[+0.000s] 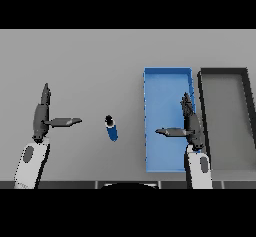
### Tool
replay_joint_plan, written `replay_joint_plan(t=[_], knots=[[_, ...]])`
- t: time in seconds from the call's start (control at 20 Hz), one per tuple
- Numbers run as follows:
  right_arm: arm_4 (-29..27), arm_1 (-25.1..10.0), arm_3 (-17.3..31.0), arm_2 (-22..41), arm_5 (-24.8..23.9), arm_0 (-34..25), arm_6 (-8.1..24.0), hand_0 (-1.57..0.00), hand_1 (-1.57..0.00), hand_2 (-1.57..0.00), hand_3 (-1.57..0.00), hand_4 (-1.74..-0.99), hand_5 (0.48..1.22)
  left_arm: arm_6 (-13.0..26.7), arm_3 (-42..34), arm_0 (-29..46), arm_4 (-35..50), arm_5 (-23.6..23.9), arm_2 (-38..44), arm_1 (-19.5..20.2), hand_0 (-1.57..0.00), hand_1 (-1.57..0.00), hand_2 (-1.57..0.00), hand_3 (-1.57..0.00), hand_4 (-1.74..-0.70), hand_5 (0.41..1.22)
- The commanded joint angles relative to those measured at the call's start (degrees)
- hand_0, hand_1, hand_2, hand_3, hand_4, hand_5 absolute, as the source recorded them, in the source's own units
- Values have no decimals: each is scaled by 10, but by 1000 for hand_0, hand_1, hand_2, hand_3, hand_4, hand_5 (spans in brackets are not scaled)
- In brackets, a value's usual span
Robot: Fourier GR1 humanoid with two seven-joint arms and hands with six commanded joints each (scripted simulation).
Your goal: Pick up the blue pipe and place it into the blue bin.
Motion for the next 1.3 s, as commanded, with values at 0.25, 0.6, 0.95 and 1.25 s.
replay_joint_plan(t=[0.25, 0.6, 0.95, 1.25], knots=[[2, 3, 1, 3, -1, -1, -1, 1, 1, 1, 1, -1205, 629, -6, 2, -5, 1, -2, 1, -2, 1, 1, 1, 1, -966, 593], [108, -75, -66, 53, 12, 56, -64, 1, 1, 1, 1, -1206, 625, -103, 26, 26, -6, -158, -26, 94, 1, 1, 1, 1, -960, 594], [107, -86, -70, 52, 18, 55, -58, 1, 1, 1, 1, -1176, 615, -106, -42, 60, 3, -253, -73, 137, 1, 1, 1, 1, -1048, 535], [108, -79, -76, 56, 16, 53, -45, 1, 1, 1, 1, -1189, 619, -49, -84, 63, -40, -270, -156, 97, 1, 1, 1, 1, -1137, 464]])
